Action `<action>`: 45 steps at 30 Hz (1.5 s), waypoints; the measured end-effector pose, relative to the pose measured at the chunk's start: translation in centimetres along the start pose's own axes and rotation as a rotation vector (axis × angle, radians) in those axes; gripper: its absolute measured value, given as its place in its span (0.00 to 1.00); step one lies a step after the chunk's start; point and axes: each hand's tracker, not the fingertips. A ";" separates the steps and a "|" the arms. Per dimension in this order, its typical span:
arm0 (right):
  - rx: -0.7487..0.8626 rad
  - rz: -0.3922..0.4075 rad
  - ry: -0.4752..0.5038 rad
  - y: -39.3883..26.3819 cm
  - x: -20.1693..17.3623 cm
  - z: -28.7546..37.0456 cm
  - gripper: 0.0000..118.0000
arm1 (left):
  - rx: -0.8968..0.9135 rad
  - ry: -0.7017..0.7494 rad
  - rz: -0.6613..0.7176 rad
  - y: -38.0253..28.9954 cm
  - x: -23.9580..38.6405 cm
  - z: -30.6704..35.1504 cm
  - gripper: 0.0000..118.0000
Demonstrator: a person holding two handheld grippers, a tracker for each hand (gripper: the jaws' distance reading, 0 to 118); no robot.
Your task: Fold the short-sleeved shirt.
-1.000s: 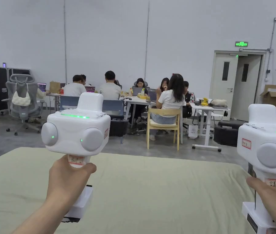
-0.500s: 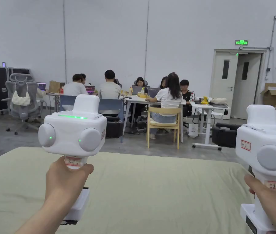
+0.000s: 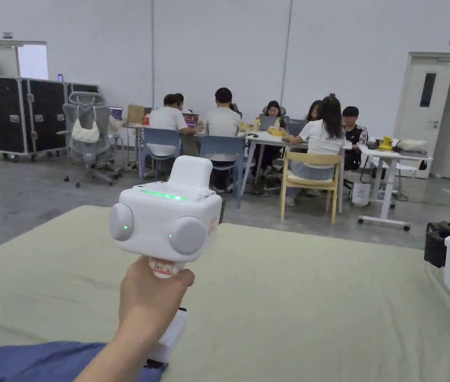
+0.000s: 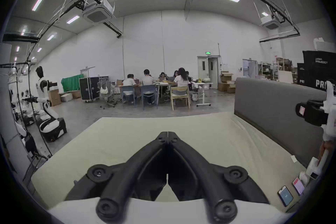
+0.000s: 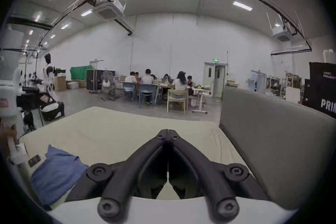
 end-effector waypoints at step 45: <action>-0.484 0.001 0.406 -18.1 -17.7 -10.0 0.03 | -0.777 0.133 -0.035 -39.7 -15.6 -12.5 0.89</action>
